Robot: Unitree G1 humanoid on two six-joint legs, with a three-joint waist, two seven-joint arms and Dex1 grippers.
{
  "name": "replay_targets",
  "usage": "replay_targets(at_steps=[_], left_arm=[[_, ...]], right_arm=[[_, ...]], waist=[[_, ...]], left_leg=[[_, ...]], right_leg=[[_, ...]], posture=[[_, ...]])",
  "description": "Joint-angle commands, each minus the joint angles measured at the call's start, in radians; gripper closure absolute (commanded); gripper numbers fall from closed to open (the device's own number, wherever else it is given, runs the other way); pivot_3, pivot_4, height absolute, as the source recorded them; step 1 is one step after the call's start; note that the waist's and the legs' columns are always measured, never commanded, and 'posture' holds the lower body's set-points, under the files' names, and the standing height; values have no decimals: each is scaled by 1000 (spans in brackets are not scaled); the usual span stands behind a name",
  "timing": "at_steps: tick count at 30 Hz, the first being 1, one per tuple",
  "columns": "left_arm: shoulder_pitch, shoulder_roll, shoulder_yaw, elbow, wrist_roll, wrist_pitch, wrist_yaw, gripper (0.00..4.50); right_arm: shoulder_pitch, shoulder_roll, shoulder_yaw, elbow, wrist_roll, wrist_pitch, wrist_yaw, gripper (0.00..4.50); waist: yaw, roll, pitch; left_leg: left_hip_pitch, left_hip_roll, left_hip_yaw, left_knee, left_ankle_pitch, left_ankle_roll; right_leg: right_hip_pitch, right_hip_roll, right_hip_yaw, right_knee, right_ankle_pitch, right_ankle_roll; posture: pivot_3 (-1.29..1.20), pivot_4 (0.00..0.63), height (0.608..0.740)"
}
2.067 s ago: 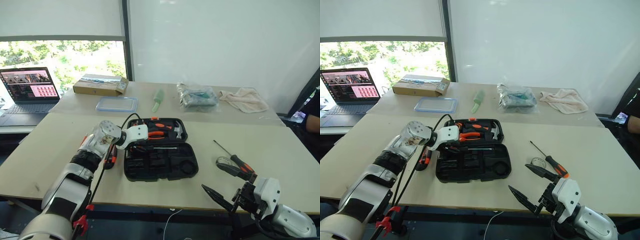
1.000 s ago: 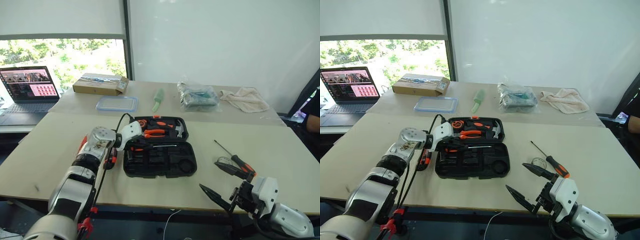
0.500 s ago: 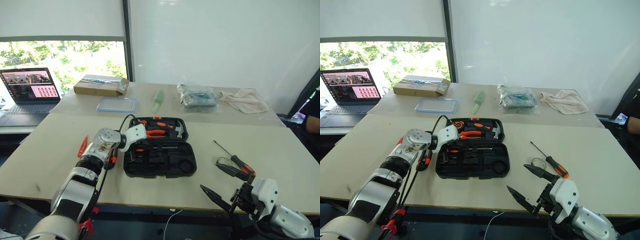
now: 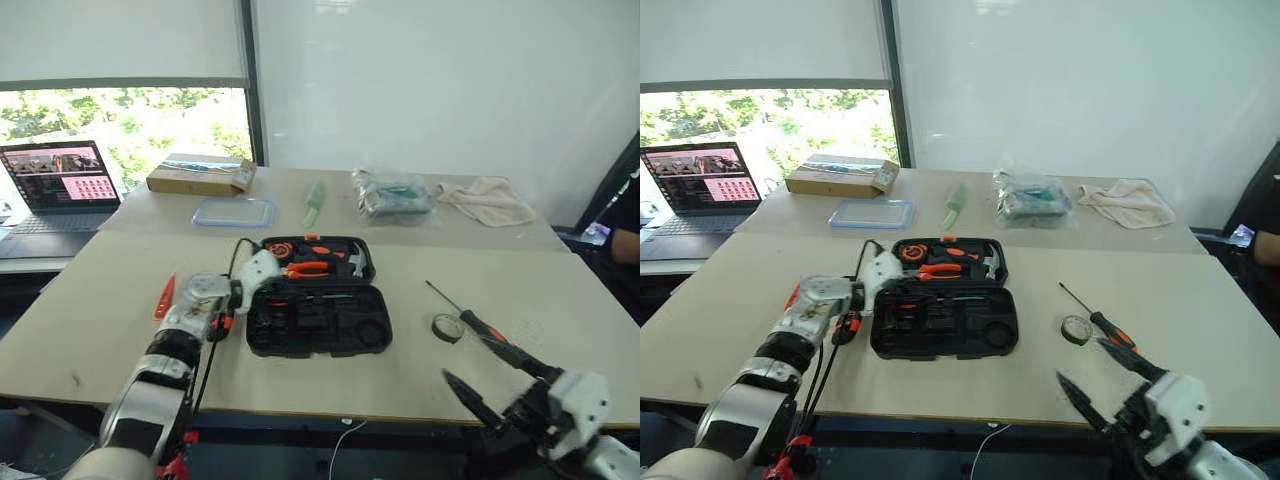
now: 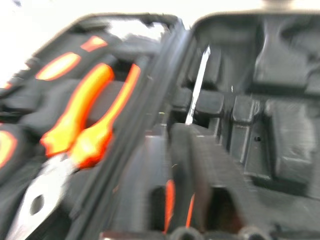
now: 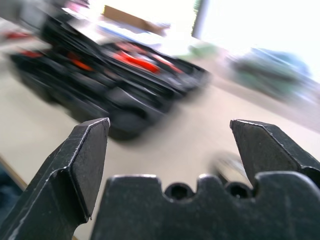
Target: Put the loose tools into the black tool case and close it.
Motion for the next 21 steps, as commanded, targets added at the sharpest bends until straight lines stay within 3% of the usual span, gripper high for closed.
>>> replay_targets(at_steps=[1,5,7,9,14,17,21], left_arm=[[119,133,111,-92,-131,-26,-169,2048],[248,241,151,-133,-155,33,-208,515],[317,276,173,-179,-177,49,-227,29],[378,294,191,-245,-203,77,-233,29],[471,271,195,-418,-246,136,-199,29],[479,240,178,-475,-250,159,-174,29],[472,219,157,-503,-247,173,-164,29]], right_arm=[[76,36,-118,107,2,-90,22,0],[117,43,-139,166,-9,-109,38,0],[105,17,-142,154,9,-55,26,0],[59,-39,-148,141,11,45,-18,0],[-190,-311,-90,170,-20,448,-118,0],[-383,-459,39,286,-61,609,-75,0],[-593,-534,199,453,-125,662,-6,0]], waist=[[-6,1,0],[-7,4,1],[-6,4,1],[-4,5,1],[-4,6,1],[3,6,1],[8,6,1]], left_leg=[[1,0,0,-1,0,0],[6,0,2,-4,-1,0],[6,0,2,-4,-1,0],[6,0,2,-3,-1,-1],[6,-1,5,-2,1,1],[6,-1,4,-3,1,1],[3,-2,2,-4,1,1]], right_leg=[[0,0,0,0,0,0],[3,-2,1,0,-3,0],[3,-2,1,-1,-3,1],[3,-4,1,-1,-5,2],[2,-13,1,1,-3,-5],[2,-10,-1,1,-3,-6],[0,-6,-2,0,-1,-1]], posture=[[0,150,740],[0,150,740],[0,150,740],[0,150,740],[0,150,740],[0,150,740],[0,150,740]])
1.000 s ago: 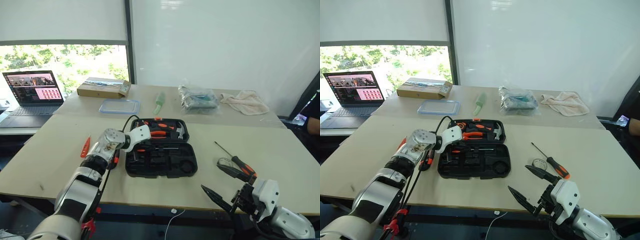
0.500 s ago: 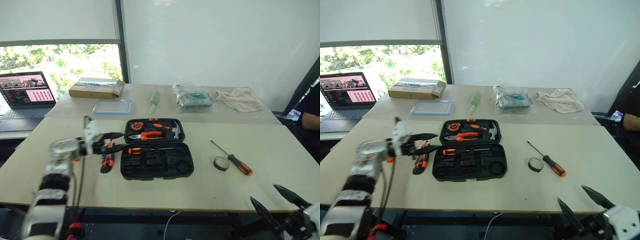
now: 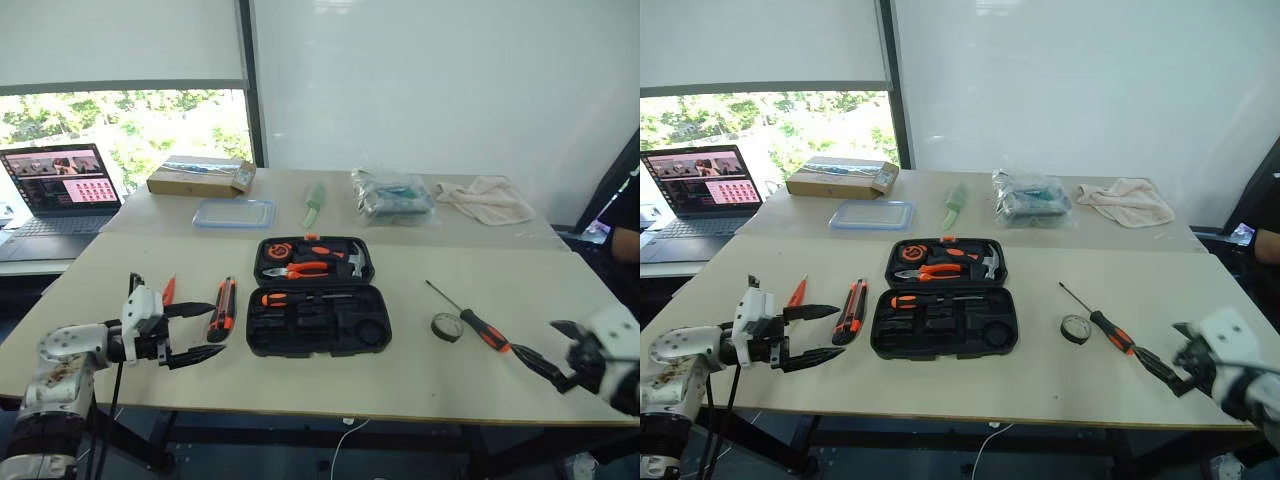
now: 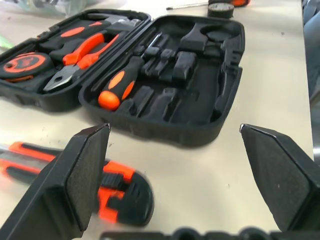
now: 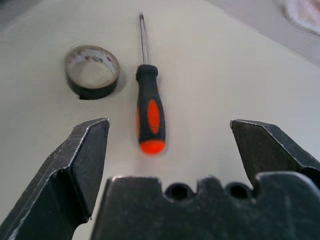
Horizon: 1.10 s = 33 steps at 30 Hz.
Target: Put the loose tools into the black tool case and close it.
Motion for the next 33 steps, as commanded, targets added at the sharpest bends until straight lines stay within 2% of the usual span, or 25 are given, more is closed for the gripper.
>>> replay_targets(at_steps=[1,4,9,12,16,20,21,25,28,30,33], left_arm=[[-20,-11,-11,-52,-17,11,15,29],[-29,-23,-25,-74,-17,25,28,29],[-15,-28,-32,-95,-23,32,36,29],[-9,-28,-33,-98,-23,34,36,0],[-5,-24,-36,-97,-24,39,28,0],[1,-23,-33,-102,-27,40,26,0],[4,-24,-28,-105,-32,40,29,0],[24,-27,1,-121,-59,40,46,0],[36,-29,19,-127,-77,39,52,0],[60,-28,31,-130,-88,34,50,0],[97,-31,40,-133,-88,13,45,0]], right_arm=[[-187,-43,153,182,-83,52,79,0],[-367,-46,293,358,-175,52,138,0],[-510,-1,382,495,-219,22,224,0],[-570,36,416,568,-263,-36,231,684],[-610,62,415,627,-287,-109,251,2072],[-613,45,360,650,-279,-182,262,3372],[-604,34,330,629,-260,-221,276,3516],[-579,3,234,475,-179,-386,370,3513],[-628,47,234,333,-92,-374,438,3513],[-736,126,367,218,-107,-298,478,3513],[-860,241,544,165,-179,-172,499,3513]], waist=[[-2,0,0],[-7,1,0],[-12,1,0],[-16,1,0],[-25,0,0],[-26,1,0],[-25,1,0],[-24,6,2],[-30,6,2],[-41,6,2],[-60,6,3]], left_leg=[[-1,0,0,0,0,0],[-3,0,1,0,-1,1],[-9,0,1,1,-1,1],[-13,0,2,1,1,-2],[-13,-1,2,1,1,-3],[-12,0,2,2,2,-3],[-12,0,2,1,2,-4],[-16,-1,3,1,3,-5],[-16,0,4,1,3,-5],[-15,1,4,1,3,-6],[-12,3,5,1,3,-5]], right_leg=[[-1,1,0,-1,0,0],[-1,1,0,-5,1,2],[-2,1,0,-12,3,6],[-5,1,0,-13,4,7],[-5,1,0,-13,5,8],[-5,1,1,-12,5,8],[-5,1,1,-12,5,8],[-10,0,1,-11,5,8],[-11,1,1,-11,5,8],[-11,2,2,-11,7,6],[-11,5,4,-10,9,2]], posture=[[0,150,740],[0,150,740],[0,150,740],[0,150,740],[0,150,740],[0,150,740],[0,150,740],[0,150,740],[0,150,740],[0,150,740],[0,150,740]])
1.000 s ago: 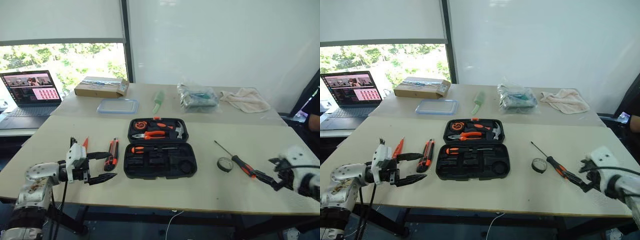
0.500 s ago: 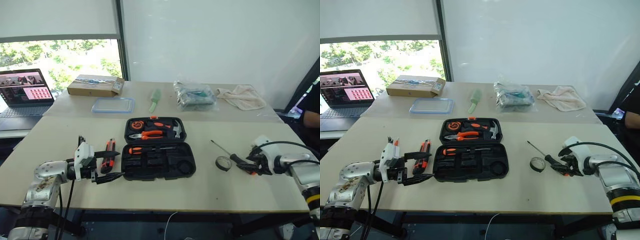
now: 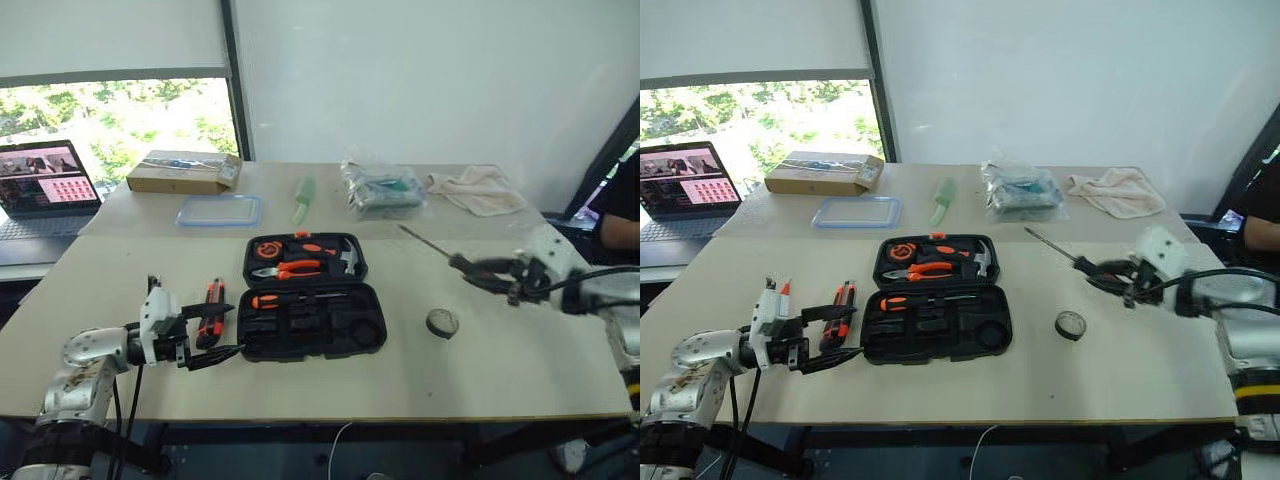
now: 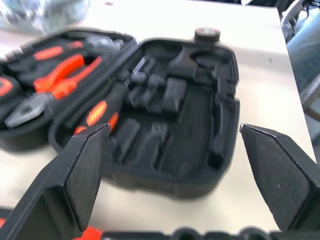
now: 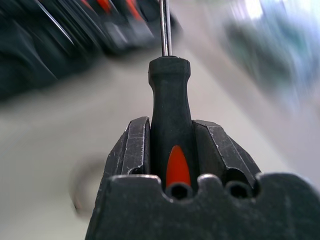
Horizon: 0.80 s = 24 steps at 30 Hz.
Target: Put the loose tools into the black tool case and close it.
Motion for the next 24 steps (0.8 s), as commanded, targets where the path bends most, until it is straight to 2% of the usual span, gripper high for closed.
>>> replay_targets(at_steps=[1,5,9,13,24], left_arm=[[43,-6,30,-34,-28,-43,-14,0],[87,-7,41,-65,-26,-41,9,0],[131,-4,60,-102,-33,-36,29,0],[163,-3,70,-135,-42,-28,52,0],[226,-3,92,-231,-67,-1,117,0]], right_arm=[[-120,108,195,-82,-71,135,24,3513],[-228,229,362,-13,-195,175,11,3513],[-297,303,462,125,-312,125,-3,3513],[-331,340,490,213,-362,94,-6,3513],[-361,304,480,382,-447,-61,34,3513]], waist=[[4,0,0],[33,0,1],[46,0,1],[45,0,1],[35,0,1]], left_leg=[[0,1,-2,0,0,0],[-4,1,-2,1,1,-1],[-9,-2,-1,3,3,-6],[-9,-2,-1,3,3,-6],[-9,-2,-1,3,4,-7]], right_leg=[[0,2,-2,1,0,-1],[-4,0,-4,4,0,-3],[-7,-1,-5,7,1,-2],[-7,-2,-5,9,1,-2],[-8,0,-5,10,1,-2]], posture=[[0,150,740],[0,150,740],[0,150,740],[0,150,740],[0,150,740]])
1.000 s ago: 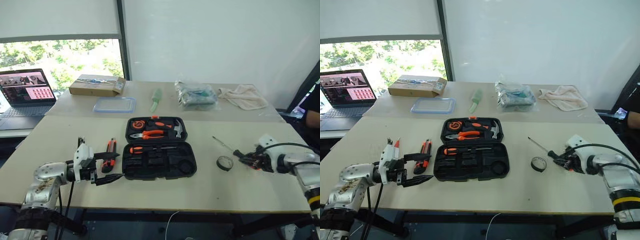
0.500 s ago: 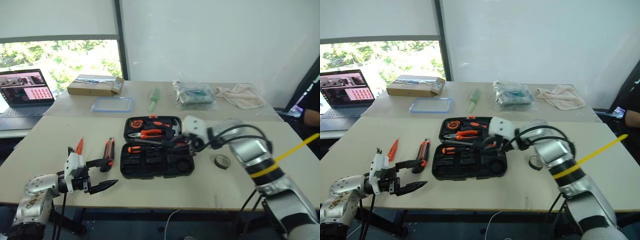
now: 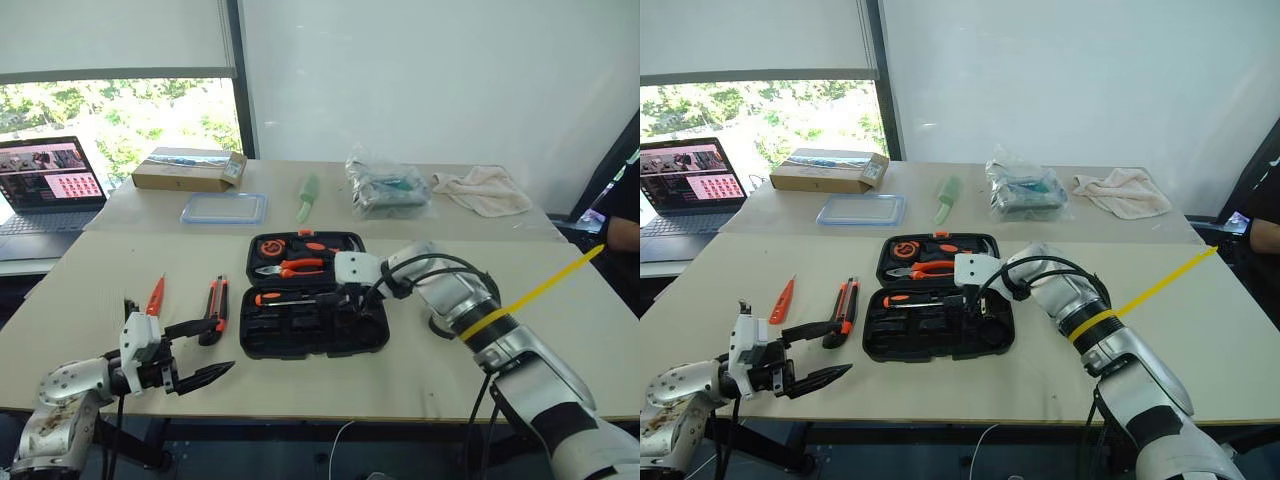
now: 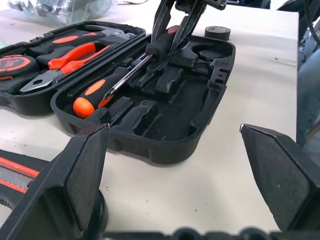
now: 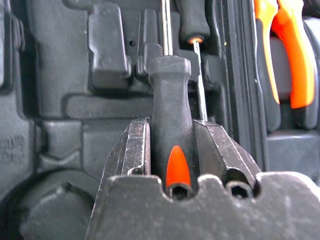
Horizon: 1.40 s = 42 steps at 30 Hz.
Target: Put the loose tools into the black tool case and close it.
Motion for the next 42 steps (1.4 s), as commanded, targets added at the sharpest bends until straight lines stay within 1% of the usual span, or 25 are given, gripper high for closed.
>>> replay_targets(at_steps=[1,6,11,13,14,15,17,19,21,24,25,27,28,31,33,36,42], left_arm=[[15,9,31,-48,-25,6,18,0],[21,14,38,-62,-27,13,31,0],[27,20,43,-69,-30,15,37,0],[27,20,43,-72,-29,17,41,0],[27,20,43,-74,-30,18,42,0],[27,21,42,-75,-30,19,44,0],[24,24,40,-72,-31,21,44,0],[17,27,36,-65,-30,22,42,0],[1,30,28,-57,-26,25,43,0],[-20,31,23,-49,-22,32,44,0],[-25,31,21,-47,-20,33,43,0],[-34,32,18,-37,-16,31,39,0],[-37,32,17,-33,-13,30,38,0],[-38,30,14,-29,-8,28,43,0],[-35,29,13,-29,-7,26,46,0],[-25,24,14,-35,-5,27,52,0],[-12,21,19,-43,-4,23,66,0]], right_arm=[[-24,-15,-14,55,-31,-57,17,3513],[-28,-4,4,103,-66,-79,43,3513],[-30,11,-15,128,-66,-60,41,3513],[-34,15,-26,139,-63,-60,35,2504],[-39,8,-32,135,-57,-72,49,2253],[-46,1,-38,129,-47,-84,70,1902],[-62,-22,-58,92,5,-109,171,1258],[-90,-40,-80,78,36,-105,240,1258],[-133,-49,-99,95,48,-101,272,1258],[-166,-41,-120,120,70,-108,290,1258],[-170,-28,-130,133,73,-106,276,1258],[-165,-1,-137,156,68,-118,240,1765],[-153,16,-138,165,63,-123,217,1856],[-113,61,-135,184,44,-134,162,2881],[-90,75,-133,182,40,-130,151,3578],[-56,94,-130,177,28,-127,128,4460],[-37,113,-112,212,-5,-127,94,4460]], waist=[[-1,0,0],[-2,0,0],[-1,0,0],[-1,0,0],[-1,0,0],[0,0,0],[1,0,0],[0,0,0],[-3,1,0],[-5,1,1],[-6,1,1],[-8,1,1],[-9,1,1],[-9,1,1],[-9,1,1],[-4,1,1],[-8,1,1]], left_leg=[[0,0,0,0,0,0],[2,0,0,-1,1,-1],[2,0,0,0,1,-1],[2,0,0,0,1,-1],[2,0,0,0,1,-1],[2,0,0,-1,1,-1],[2,0,0,-1,1,-1],[2,0,0,-2,0,-1],[2,0,0,-2,0,-1],[1,1,0,-2,0,-1],[1,0,0,-2,0,-1],[3,1,0,-2,1,-1],[3,1,0,-2,1,-1],[3,1,1,-2,1,-2],[3,1,1,-2,1,-2],[1,1,1,-2,1,-2],[2,1,1,-2,2,-3]], right_leg=[[0,0,0,0,0,0],[0,1,0,1,0,-1],[1,0,0,1,0,-1],[1,0,0,1,0,-1],[1,0,0,1,0,-1],[1,0,0,1,0,-1],[1,0,0,1,0,-1],[1,0,0,0,0,-1],[1,0,0,-1,0,-1],[0,1,0,-1,0,-1],[0,1,0,-1,0,-1],[1,2,0,0,-1,-1],[1,2,0,0,-1,-1],[1,2,0,1,-1,-2],[1,1,0,1,-1,-2],[-1,1,0,1,-1,-2],[-1,1,0,1,-1,-2]], posture=[[0,150,740],[0,150,740],[0,150,740],[0,150,740],[0,150,740],[0,150,740],[0,150,740],[0,150,740],[0,150,740],[0,150,740],[0,150,740],[0,150,740],[0,150,740],[0,150,740],[0,150,740],[0,150,740],[0,150,740]])
